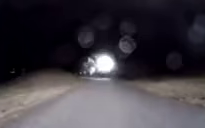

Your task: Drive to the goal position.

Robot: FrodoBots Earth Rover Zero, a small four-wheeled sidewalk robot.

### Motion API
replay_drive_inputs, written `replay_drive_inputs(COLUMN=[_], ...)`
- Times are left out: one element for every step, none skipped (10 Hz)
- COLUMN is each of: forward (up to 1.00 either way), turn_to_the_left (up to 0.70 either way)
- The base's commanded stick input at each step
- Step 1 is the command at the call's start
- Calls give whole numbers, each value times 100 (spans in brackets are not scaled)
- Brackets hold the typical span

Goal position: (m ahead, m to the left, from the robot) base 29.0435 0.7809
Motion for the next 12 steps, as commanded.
replay_drive_inputs(forward=[100,100,100,100,100,100,100,100,100,100,100,100], turn_to_the_left=[0,0,0,0,0,0,0,0,15,34,40,40])
